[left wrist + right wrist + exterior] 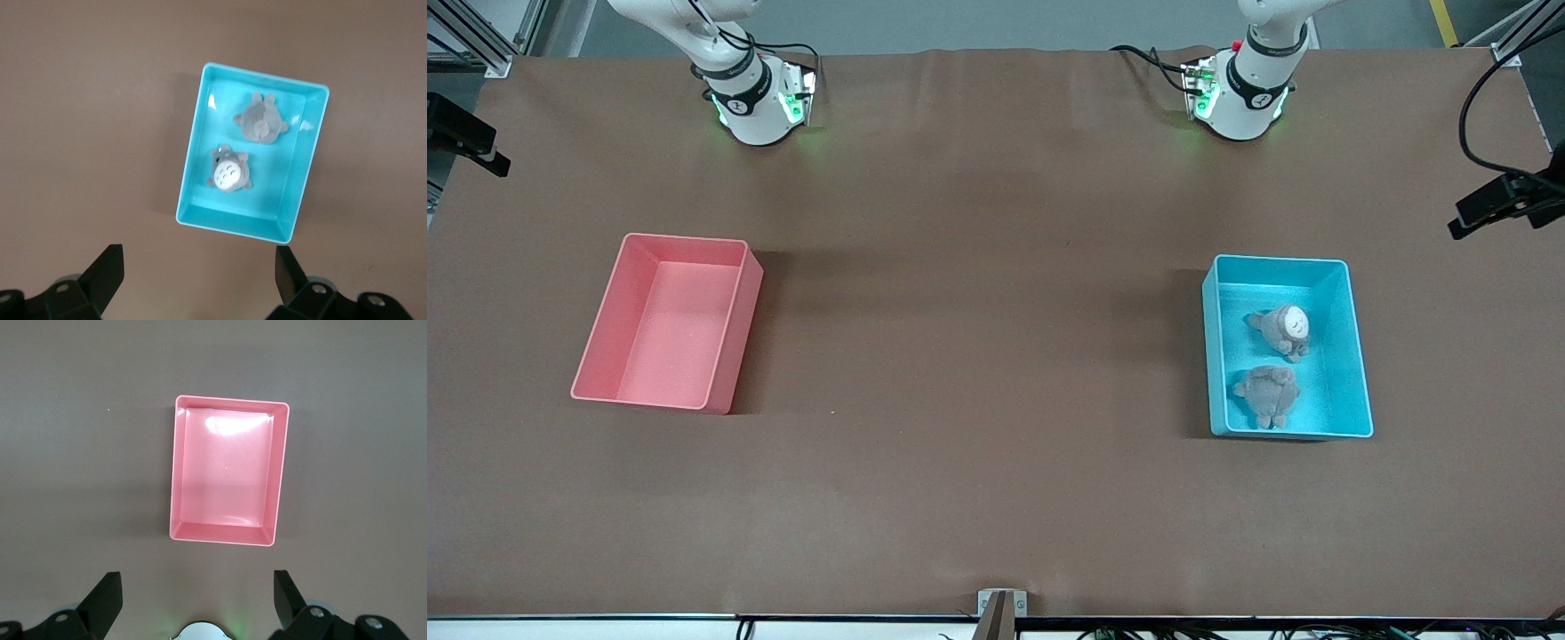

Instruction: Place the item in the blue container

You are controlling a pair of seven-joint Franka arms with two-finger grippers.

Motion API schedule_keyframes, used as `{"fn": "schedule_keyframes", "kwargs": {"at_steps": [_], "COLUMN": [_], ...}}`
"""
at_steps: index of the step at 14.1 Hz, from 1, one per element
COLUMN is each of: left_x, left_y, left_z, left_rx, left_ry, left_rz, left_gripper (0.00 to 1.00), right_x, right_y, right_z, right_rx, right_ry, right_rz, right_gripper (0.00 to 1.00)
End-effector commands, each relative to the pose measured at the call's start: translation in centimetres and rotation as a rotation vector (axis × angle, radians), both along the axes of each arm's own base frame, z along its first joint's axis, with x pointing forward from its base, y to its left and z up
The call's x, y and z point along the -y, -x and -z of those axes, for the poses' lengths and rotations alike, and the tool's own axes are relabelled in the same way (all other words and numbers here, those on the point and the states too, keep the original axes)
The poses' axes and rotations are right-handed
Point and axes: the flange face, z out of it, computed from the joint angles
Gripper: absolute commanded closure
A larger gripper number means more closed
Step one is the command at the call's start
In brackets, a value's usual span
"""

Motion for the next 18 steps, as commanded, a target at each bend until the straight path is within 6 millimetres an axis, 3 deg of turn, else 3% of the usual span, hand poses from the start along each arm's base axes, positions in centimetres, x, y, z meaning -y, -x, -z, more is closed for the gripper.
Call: {"fn": "schedule_keyframes", "kwargs": {"at_steps": [1, 4, 16, 18], "left_x": [0.1, 1.2, 1.1, 2.0], "left_y": [-0.4, -0.5, -1.1, -1.3], "left_z": [-1.1, -2.1, -1.0, -0.7], "left_rx": [0.009, 0.032, 0.011, 0.006], "left_ry": [0.023, 0.024, 0.037, 0.037], "left_rz": [0.010, 0.028, 0.029, 0.040], "left_gripper": [0.00, 0.00, 0.00, 0.00], "right_x": [-0.1, -0.3, -0.7, -0.7], "right_y": [0.0, 0.0, 0.1, 0.1], "right_z": [0.2, 0.3, 0.4, 0.4], "right_rx": [-0.007, -0.011, -0.014, -0.014], "right_ry": [0.007, 0.003, -0.020, -0.020], "right_rz": [0.002, 0.004, -0.018, -0.018], "right_gripper": [0.00, 0.00, 0.00, 0.00]}}
